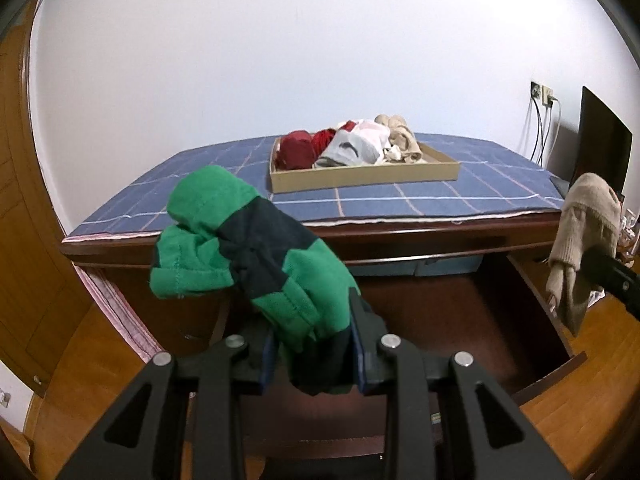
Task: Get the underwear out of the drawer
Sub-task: 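Lift both socks out of the drawer and carry them over the tray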
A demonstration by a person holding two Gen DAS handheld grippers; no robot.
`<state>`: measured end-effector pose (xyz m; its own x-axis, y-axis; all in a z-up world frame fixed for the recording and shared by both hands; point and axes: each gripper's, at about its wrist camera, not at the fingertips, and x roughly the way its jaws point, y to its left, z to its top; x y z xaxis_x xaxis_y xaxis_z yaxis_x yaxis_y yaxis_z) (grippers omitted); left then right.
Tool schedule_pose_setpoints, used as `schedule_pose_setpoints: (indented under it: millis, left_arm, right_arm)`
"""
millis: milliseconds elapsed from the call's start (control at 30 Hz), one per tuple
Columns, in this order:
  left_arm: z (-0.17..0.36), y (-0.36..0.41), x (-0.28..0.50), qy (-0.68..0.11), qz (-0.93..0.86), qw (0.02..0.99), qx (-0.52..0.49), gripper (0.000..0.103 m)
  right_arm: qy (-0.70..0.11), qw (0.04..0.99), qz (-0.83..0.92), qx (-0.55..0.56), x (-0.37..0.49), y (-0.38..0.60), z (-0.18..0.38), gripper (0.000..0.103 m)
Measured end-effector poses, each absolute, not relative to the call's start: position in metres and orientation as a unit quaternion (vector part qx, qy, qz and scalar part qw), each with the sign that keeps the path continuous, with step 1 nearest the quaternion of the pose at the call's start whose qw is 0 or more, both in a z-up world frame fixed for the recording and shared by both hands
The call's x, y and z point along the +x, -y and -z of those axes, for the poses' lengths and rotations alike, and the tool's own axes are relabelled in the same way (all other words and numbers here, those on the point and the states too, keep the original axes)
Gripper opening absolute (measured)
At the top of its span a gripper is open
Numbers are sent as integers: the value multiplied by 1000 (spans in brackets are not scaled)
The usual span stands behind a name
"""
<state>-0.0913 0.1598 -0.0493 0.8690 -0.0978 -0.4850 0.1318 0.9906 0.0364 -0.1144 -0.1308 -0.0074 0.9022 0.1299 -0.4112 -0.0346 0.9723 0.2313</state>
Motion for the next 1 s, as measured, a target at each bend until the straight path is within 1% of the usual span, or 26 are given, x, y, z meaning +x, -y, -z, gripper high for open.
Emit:
schedule_pose_setpoints:
  millis: [333,1000]
  left_arm:
    - [33,-158,-111,-220,60,973,35,28]
    - [24,-160,-134,-196,75,977,26,28]
  right_arm:
    - [-197,974,-47,105,-126,133,-4,20]
    - [-165,983,-45,72,-146,129,-15,20]
